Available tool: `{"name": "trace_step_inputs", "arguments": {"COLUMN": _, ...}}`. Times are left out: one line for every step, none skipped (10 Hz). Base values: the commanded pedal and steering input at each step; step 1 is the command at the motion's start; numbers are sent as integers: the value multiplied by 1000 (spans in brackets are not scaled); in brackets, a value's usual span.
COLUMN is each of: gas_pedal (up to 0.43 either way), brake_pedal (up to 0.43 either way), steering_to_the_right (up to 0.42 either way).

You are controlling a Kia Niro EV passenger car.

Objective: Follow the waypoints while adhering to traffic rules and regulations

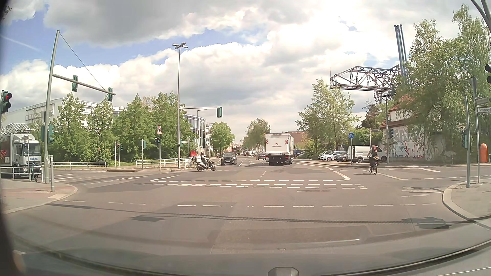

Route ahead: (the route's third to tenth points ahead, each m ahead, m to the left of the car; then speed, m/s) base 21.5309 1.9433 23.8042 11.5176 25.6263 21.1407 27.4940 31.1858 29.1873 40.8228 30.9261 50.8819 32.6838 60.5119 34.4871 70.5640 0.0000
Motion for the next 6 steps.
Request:
{"name": "trace_step_inputs", "arguments": {"gas_pedal": 0, "brake_pedal": 348, "steering_to_the_right": -5}}
{"name": "trace_step_inputs", "arguments": {"gas_pedal": 0, "brake_pedal": 49, "steering_to_the_right": -5}}
{"name": "trace_step_inputs", "arguments": {"gas_pedal": 0, "brake_pedal": 18, "steering_to_the_right": -5}}
{"name": "trace_step_inputs", "arguments": {"gas_pedal": 0, "brake_pedal": 18, "steering_to_the_right": -5}}
{"name": "trace_step_inputs", "arguments": {"gas_pedal": 79, "brake_pedal": 24, "steering_to_the_right": -5}}
{"name": "trace_step_inputs", "arguments": {"gas_pedal": 130, "brake_pedal": 24, "steering_to_the_right": -5}}
